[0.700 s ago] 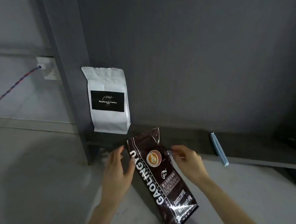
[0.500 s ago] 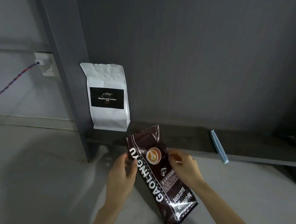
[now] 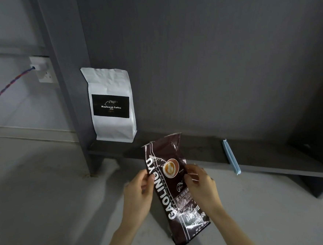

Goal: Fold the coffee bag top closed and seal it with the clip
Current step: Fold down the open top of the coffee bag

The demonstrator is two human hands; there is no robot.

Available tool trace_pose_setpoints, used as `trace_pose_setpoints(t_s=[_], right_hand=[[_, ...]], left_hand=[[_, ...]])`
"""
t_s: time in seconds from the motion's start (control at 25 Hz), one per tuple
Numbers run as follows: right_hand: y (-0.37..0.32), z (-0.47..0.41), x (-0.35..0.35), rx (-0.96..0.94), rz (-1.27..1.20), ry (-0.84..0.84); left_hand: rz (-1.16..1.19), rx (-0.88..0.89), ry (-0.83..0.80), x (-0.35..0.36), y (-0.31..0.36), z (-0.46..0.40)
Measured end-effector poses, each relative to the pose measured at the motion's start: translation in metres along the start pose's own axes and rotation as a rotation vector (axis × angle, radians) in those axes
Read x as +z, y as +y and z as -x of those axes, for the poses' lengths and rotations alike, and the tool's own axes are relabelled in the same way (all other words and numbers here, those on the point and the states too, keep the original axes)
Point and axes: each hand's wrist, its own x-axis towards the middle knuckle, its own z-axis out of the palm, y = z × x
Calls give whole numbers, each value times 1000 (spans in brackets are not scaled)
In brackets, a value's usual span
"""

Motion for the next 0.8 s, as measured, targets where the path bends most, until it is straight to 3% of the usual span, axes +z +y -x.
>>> trace_pose_setpoints(t_s=[0.4, 0.6, 0.8], right_hand=[[14, 25, -35, -27, -11, 141], [-10, 12, -69, -333, 112, 426], [-23, -13, -77, -494, 395, 393]], left_hand=[[229, 24, -10, 19, 31, -9], [249, 49, -42, 20, 35, -7], [279, 41, -77, 18, 34, -5]])
